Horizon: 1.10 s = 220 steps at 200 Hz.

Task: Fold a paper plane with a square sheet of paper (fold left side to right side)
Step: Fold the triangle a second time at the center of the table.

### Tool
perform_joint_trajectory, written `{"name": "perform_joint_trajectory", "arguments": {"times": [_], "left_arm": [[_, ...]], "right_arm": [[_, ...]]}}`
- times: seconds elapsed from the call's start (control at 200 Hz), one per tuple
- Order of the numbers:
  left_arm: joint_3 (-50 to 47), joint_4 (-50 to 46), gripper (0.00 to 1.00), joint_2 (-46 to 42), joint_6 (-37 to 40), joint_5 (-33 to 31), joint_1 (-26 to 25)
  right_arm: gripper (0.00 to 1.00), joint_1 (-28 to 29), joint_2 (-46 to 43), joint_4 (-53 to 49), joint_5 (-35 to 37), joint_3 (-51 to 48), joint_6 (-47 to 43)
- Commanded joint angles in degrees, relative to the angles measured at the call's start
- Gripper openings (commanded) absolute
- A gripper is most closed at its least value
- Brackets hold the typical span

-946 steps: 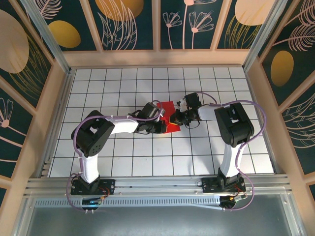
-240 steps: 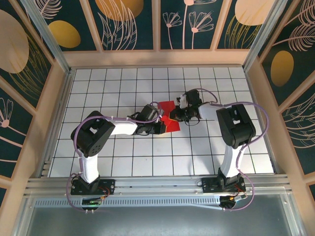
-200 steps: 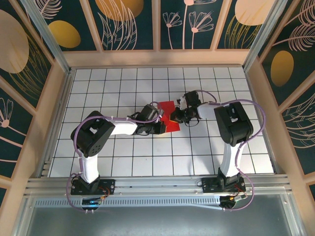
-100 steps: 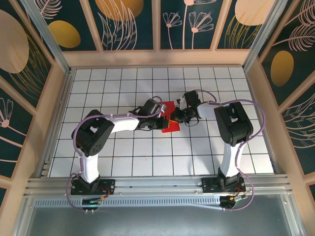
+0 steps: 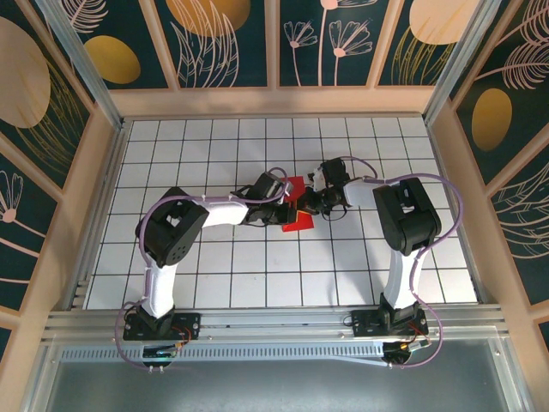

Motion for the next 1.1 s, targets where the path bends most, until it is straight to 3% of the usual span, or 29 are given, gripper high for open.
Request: {"name": "perform_joint_trajectory", "arguments": {"times": [0.0, 1.096], "left_arm": [[1.5, 0.4, 0.0, 1.5, -0.5, -0.1, 0.6], [-12.5, 1.3, 0.0, -4.1, 7.8, 5.7, 0.5]], "right_arm": [[0.0, 0.2, 2.6, -4.3, 3.4, -1.2, -1.4], [0.0, -0.3, 4.3, -6.3, 4.8, -0.3, -2.5]]}}
